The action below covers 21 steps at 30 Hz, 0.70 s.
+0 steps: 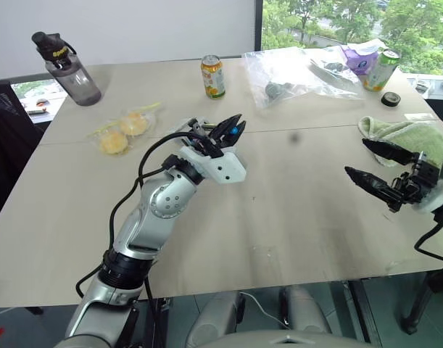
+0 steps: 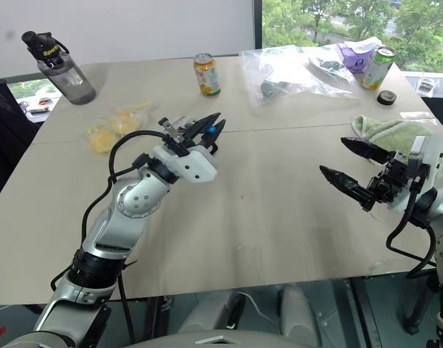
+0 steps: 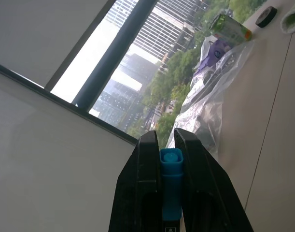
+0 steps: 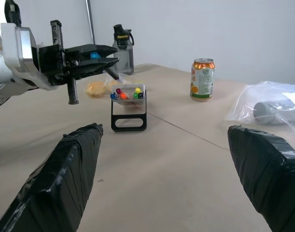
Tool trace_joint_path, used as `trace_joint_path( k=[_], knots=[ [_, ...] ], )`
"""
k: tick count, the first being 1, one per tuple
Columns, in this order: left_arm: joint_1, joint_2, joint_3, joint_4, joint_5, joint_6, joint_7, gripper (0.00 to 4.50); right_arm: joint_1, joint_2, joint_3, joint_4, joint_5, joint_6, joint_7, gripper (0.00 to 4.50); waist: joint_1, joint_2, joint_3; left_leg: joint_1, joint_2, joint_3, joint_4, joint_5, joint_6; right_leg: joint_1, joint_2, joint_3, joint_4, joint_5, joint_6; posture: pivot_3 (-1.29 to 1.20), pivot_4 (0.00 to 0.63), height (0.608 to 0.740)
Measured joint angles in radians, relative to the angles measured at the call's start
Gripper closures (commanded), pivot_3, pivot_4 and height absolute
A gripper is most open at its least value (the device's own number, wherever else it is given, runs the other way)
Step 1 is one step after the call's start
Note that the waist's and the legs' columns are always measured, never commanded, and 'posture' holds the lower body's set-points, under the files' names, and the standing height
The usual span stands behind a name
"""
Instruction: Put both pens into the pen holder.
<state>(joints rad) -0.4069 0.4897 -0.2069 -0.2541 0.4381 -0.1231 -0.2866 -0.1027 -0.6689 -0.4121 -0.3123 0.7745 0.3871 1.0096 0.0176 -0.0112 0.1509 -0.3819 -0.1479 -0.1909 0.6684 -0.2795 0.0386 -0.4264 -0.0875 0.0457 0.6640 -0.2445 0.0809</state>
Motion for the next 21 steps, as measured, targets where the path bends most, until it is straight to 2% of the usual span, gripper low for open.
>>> trace_joint_path(
  k=[9, 21],
  knots=[
    [-0.047, -0.027, -0.004, 0.14, -0.008, -0.037, -0.019, 4.5, -0.023, 0.0, 0.003, 0.007, -0.002, -0.018, -0.01, 0.07, -0.001, 0.0, 0.0, 0.0, 0.0, 0.0, 0.0, 0.0, 0.0, 0.0, 0.0, 0.0, 0.0, 0.0, 0.0, 0.0, 0.15, 0.739],
    [-0.073, -0.022, 0.001, 0.209, 0.012, -0.064, -0.014, 4.5, -0.001, 0.0, 0.003, 0.007, -0.007, -0.046, -0.009, 0.07, -0.001, 0.0, 0.0, 0.0, 0.0, 0.0, 0.0, 0.0, 0.0, 0.0, 0.0, 0.0, 0.0, 0.0, 0.0, 0.0, 0.15, 0.739]
  ],
)
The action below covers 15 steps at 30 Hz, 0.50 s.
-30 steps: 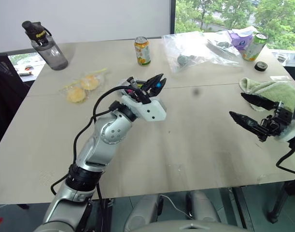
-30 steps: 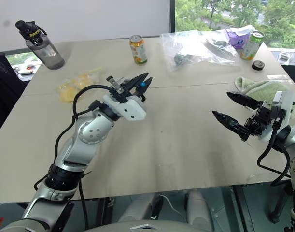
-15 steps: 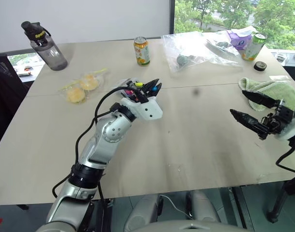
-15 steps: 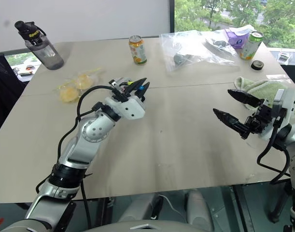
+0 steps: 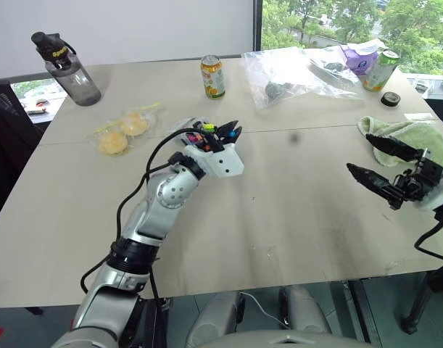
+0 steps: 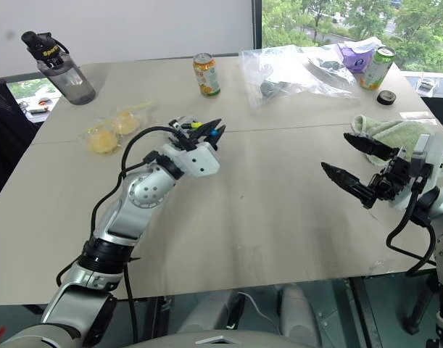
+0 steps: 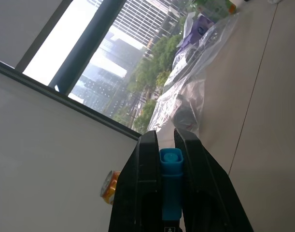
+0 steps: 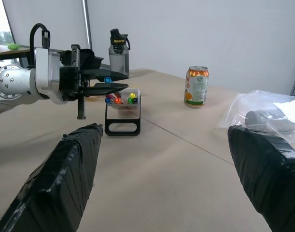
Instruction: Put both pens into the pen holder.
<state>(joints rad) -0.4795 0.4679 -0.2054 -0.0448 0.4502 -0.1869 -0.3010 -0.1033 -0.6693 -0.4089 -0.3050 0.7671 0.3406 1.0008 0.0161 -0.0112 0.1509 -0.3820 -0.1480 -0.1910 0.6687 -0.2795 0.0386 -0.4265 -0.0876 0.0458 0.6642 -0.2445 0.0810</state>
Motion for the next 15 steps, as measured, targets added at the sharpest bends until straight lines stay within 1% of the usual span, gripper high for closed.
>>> trace_joint_path(
  k=[1, 3, 4, 7, 8, 9, 11, 12, 15],
  knots=[
    [-0.003, 0.002, 0.0, 0.009, 0.0, 0.0, 0.0, 4.5, 0.002, 0.0, 0.0, 0.0, 0.0, -0.001, 0.0, 0.07, 0.0, 0.0, 0.0, 0.0, 0.0, 0.0, 0.0, 0.0, 0.0, 0.0, 0.0, 0.0, 0.0, 0.0, 0.0, 0.0, 0.15, 0.739],
    [-0.007, 0.003, 0.001, 0.022, -0.001, 0.0, 0.0, 3.52, 0.004, 0.0, 0.0, 0.0, 0.0, -0.001, -0.001, 0.0, 0.0, 0.0, 0.0, 0.0, 0.0, 0.0, 0.0, 0.0, 0.0, 0.0, 0.0, 0.0, 0.0, 0.0, 0.0, 0.0, 0.15, 0.739],
    [-0.008, 0.003, 0.001, 0.026, -0.001, 0.0, 0.001, 3.21, 0.005, 0.0, 0.0, 0.0, 0.0, -0.001, -0.001, 0.0, 0.0, 0.0, 0.0, 0.0, 0.0, 0.0, 0.0, 0.0, 0.0, 0.0, 0.0, 0.0, 0.0, 0.0, 0.0, 0.0, 0.15, 0.739],
    [-0.008, 0.006, 0.001, 0.041, -0.001, 0.0, 0.002, 1.91, 0.009, 0.0, 0.0, 0.0, 0.0, -0.003, 0.0, 0.0, 0.0, 0.0, 0.0, 0.0, 0.0, 0.0, 0.0, 0.0, 0.0, 0.0, 0.0, 0.0, 0.0, 0.0, 0.0, 0.0, 0.15, 0.739],
    [-0.008, 0.006, 0.001, 0.042, -0.002, 0.0, 0.002, 1.62, 0.009, 0.0, 0.0, 0.0, 0.0, -0.003, 0.001, 0.0, 0.0, 0.0, 0.0, 0.0, 0.0, 0.0, 0.0, 0.0, 0.0, 0.0, 0.0, 0.0, 0.0, 0.0, 0.0, 0.0, 0.15, 0.739],
    [-0.008, 0.006, 0.002, 0.042, -0.002, 0.0, 0.003, 0.98, 0.009, 0.0, 0.0, 0.0, 0.0, -0.004, 0.001, 0.0, 0.0, 0.0, 0.0, 0.0, 0.0, 0.0, 0.0, 0.0, 0.0, 0.0, 0.0, 0.0, 0.0, 0.0, 0.0, 0.0, 0.15, 0.739],
    [-0.008, 0.006, 0.004, 0.042, -0.001, 0.0, 0.005, 0.15, 0.009, 0.0, 0.0, 0.0, 0.0, -0.005, 0.002, 0.0, 0.0, 0.0, 0.0, 0.0, 0.0, 0.0, 0.0, 0.0, 0.0, 0.0, 0.0, 0.0, 0.0, 0.0, 0.0, 0.0, 0.15, 0.739],
    [-0.008, 0.006, 0.005, 0.042, -0.001, 0.0, 0.009, 0.03, 0.009, 0.0, 0.0, 0.0, 0.0, -0.006, 0.004, 0.0, 0.0, 0.0, 0.0, 0.0, 0.0, 0.0, 0.0, 0.0, 0.0, 0.0, 0.0, 0.0, 0.0, 0.0, 0.0, 0.0, 0.15, 0.739],
    [-0.008, 0.005, 0.014, 0.042, 0.001, 0.007, 0.026, 0.03, 0.009, 0.0, 0.0, 0.011, 0.0, -0.017, 0.012, 0.0, -0.001, 0.0, 0.0, 0.0, 0.0, 0.0, 0.0, 0.0, 0.0, 0.0, 0.0, 0.0, 0.0, 0.0, 0.0, 0.0, 0.15, 0.739]
  ],
)
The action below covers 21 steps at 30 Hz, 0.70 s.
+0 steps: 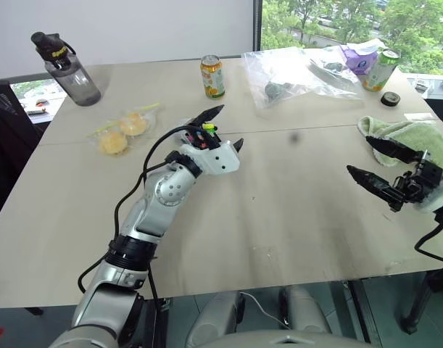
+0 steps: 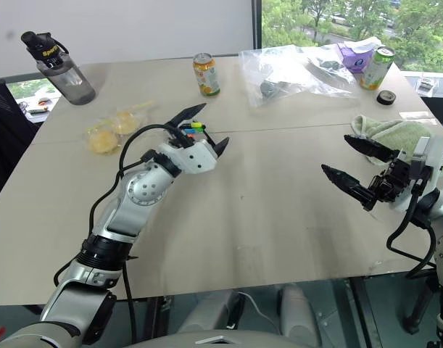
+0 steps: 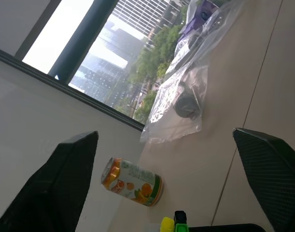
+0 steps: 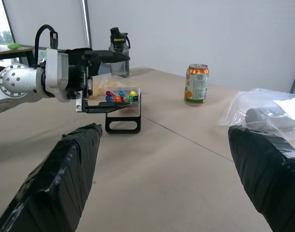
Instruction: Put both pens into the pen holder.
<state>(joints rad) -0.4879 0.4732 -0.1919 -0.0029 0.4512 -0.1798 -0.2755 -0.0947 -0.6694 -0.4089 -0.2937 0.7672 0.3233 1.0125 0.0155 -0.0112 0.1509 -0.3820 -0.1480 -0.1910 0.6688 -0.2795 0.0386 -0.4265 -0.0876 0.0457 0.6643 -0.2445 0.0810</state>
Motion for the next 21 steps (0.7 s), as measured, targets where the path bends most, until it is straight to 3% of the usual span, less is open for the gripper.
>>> trace_joint_path(
  k=[3, 7, 11, 14, 18, 21],
  knots=[
    [-0.001, -0.012, 0.017, -0.002, -0.017, 0.005, 0.006, 0.03, -0.004, 0.0, 0.001, 0.01, -0.004, -0.004, 0.003, 0.0, 0.0, 0.0, 0.0, 0.0, 0.0, 0.0, 0.0, 0.0, 0.0, 0.0, 0.0, 0.0, 0.0, 0.0, 0.0, 0.0, 0.15, 0.739],
    [0.028, -0.035, 0.027, -0.05, -0.144, -0.027, -0.054, 0.03, 0.006, 0.0, 0.022, 0.034, -0.045, -0.026, 0.017, 0.0, -0.001, 0.0, 0.0, 0.0, 0.0, 0.0, 0.0, 0.0, 0.0, 0.0, 0.0, 0.0, 0.0, 0.0, 0.0, 0.0, 0.15, 0.739],
    [0.174, -0.072, 0.043, -0.156, -0.396, 0.051, -0.183, 0.03, 0.058, 0.003, 0.082, 0.068, -0.119, -0.082, 0.056, 0.0, -0.007, 0.0, 0.0, 0.0, 0.0, 0.001, 0.0, 0.0, 0.0, 0.0, 0.0, 0.001, 0.0, 0.0, 0.0, 0.0, 0.15, 0.739],
    [0.336, -0.059, 0.109, -0.258, -0.633, 0.22, -0.278, 0.03, 0.084, 0.023, 0.136, 0.139, -0.206, -0.175, 0.078, 0.0, -0.009, 0.001, -0.001, 0.002, 0.001, 0.001, 0.0, 0.0, 0.0, 0.001, 0.001, 0.001, 0.001, 0.0, 0.0, 0.0, 0.15, 0.739],
    [0.482, -0.017, 0.193, -0.308, -0.783, 0.371, -0.323, 0.03, 0.115, 0.045, 0.171, 0.235, -0.264, -0.242, 0.098, 0.0, -0.002, 0.002, -0.001, 0.003, 0.001, 0.001, 0.0, 0.0, 0.0, 0.002, 0.001, 0.001, 0.001, 0.0, -0.001, 0.0, 0.15, 0.739],
    [0.618, 0.034, 0.22, -0.36, -0.819, 0.433, -0.359, 0.03, 0.12, 0.066, 0.184, 0.303, -0.282, -0.292, 0.109, 0.0, -0.001, 0.003, -0.001, 0.004, 0.001, 0.001, 0.0, 0.0, 0.0, 0.004, 0.001, 0.001, 0.0, 0.0, -0.001, 0.0, 0.15, 0.739]
  ],
)
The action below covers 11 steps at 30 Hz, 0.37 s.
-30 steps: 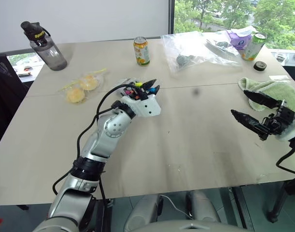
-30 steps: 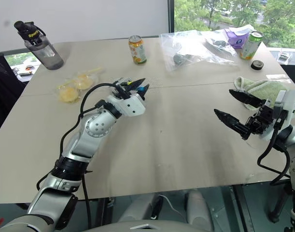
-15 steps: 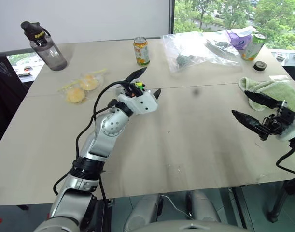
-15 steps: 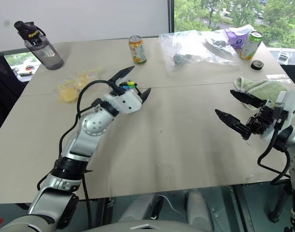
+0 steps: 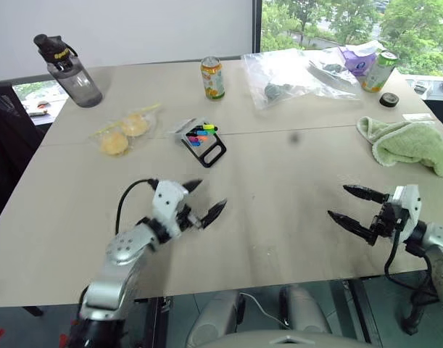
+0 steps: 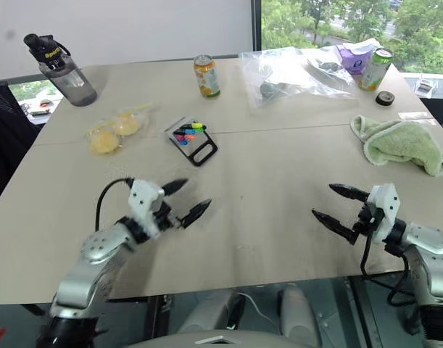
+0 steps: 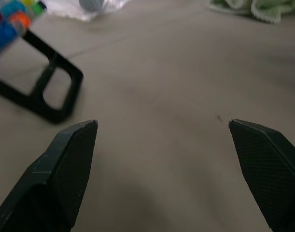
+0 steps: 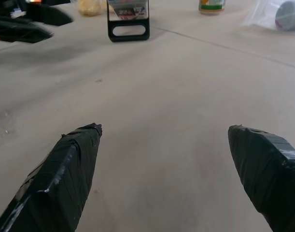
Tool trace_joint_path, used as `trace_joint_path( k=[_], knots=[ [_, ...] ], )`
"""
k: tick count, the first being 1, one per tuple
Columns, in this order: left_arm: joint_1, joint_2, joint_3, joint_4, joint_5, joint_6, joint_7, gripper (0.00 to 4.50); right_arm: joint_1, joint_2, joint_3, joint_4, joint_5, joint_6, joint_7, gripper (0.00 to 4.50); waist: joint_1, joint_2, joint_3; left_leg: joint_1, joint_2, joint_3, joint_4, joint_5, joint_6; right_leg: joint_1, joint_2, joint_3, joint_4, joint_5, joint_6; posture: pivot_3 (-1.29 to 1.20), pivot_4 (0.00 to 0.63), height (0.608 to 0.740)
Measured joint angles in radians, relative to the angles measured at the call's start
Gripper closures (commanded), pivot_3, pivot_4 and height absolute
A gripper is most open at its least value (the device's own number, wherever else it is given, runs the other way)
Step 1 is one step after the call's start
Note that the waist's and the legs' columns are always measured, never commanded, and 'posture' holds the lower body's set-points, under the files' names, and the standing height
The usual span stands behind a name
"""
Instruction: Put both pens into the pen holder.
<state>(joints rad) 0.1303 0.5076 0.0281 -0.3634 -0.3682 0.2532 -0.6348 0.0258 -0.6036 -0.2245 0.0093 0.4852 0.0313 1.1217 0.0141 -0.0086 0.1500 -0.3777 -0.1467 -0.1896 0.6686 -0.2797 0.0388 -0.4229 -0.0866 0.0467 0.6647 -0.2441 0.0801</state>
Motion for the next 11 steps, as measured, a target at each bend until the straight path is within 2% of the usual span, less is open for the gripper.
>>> trace_joint_path(
  k=[5, 11],
  knots=[
    [0.141, 0.022, 0.015, -0.084, -0.058, 0.032, -0.046, 0.03, -0.009, -0.003, 0.008, 0.086, -0.029, -0.072, 0.029, 0.0, 0.002, 0.001, 0.0, 0.001, 0.0, -0.001, 0.0, 0.0, 0.0, 0.002, 0.0, -0.001, -0.001, 0.0, 0.0, 0.0, 0.15, 0.739],
    [0.172, 0.01, 0.012, -0.093, -0.042, 0.027, -0.029, 0.03, -0.03, -0.005, 0.011, 0.107, -0.032, -0.08, 0.026, 0.0, 0.002, 0.003, -0.002, 0.002, 0.001, 0.0, 0.0, 0.0, 0.0, 0.002, 0.0, -0.001, -0.001, 0.0, -0.001, 0.0, 0.15, 0.739]
  ],
)
